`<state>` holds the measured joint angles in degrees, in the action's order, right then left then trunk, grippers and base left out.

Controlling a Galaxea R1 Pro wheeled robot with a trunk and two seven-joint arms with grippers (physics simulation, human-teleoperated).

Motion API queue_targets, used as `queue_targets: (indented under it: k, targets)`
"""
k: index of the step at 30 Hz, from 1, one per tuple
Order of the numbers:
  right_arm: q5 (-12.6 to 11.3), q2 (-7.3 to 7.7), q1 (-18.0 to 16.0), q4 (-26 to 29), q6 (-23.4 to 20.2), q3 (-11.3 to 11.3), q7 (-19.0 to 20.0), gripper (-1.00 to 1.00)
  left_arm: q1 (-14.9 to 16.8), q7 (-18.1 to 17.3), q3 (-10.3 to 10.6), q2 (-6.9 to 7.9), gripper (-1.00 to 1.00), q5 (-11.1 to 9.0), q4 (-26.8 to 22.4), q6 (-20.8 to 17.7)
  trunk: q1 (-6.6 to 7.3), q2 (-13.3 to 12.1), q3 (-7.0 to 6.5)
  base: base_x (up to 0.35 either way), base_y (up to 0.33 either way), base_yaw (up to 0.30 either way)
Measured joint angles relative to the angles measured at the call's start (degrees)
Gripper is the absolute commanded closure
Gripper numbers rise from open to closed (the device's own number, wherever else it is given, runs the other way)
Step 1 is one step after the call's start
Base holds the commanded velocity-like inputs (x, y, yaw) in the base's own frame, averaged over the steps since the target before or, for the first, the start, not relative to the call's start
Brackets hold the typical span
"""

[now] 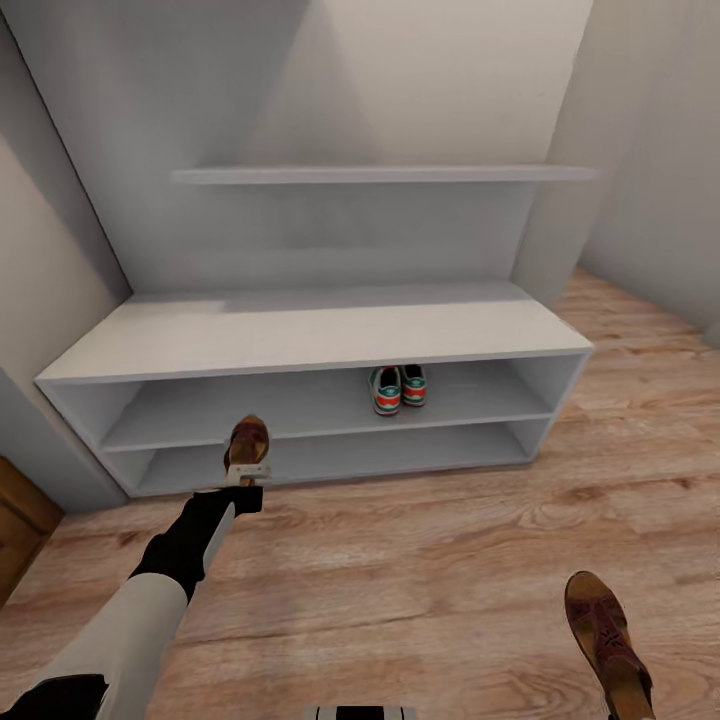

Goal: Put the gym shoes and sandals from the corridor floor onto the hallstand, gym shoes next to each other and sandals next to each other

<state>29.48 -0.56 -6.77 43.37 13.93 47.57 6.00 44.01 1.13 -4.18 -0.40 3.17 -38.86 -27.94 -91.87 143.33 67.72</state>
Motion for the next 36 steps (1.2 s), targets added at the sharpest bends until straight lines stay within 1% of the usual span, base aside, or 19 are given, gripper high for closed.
queue_targets:
  k: [10, 17, 22, 30, 36]
  targets:
    - [0.0, 0.0, 0.0, 0.0, 0.0, 0.0, 0.0, 1.0, 0.0, 0.0, -0.4, 0.05, 1.0, -0.1, -0.1, 0.0, 0.01, 0.0, 0.0, 0.264, -0.225, 0.0]
    - [0.0, 0.0, 0.0, -0.1, 0.0, 0.0, 0.0, 1.0, 0.0, 0.0, -0.6, 0.14, 1.0, -0.1, -0.1, -0.1, 0.01, 0.0, 0.0, 0.323, -0.067, 0.0]
    - [0.0, 0.0, 0.0, -0.1, 0.0, 0.0, 0.0, 1.0, 0.0, 0.0, -0.7, 0.23, 1.0, -0.1, -0.1, -0.1, 0.01, 0.0, 0.0, 0.333, 0.038, 0.0]
    - [0.0, 0.0, 0.0, -0.1, 0.0, 0.0, 0.0, 1.0, 0.0, 0.0, -0.7, 0.24, 1.0, -0.1, -0.1, -0.1, 0.01, 0.0, 0.0, 0.307, 0.164, 0.0]
    - [0.0, 0.0, 0.0, -0.1, 0.0, 0.0, 0.0, 1.0, 0.0, 0.0, -0.7, 0.18, 1.0, -0.1, -0.1, -0.1, -0.02, 0.0, 0.0, 0.106, 0.048, 0.0]
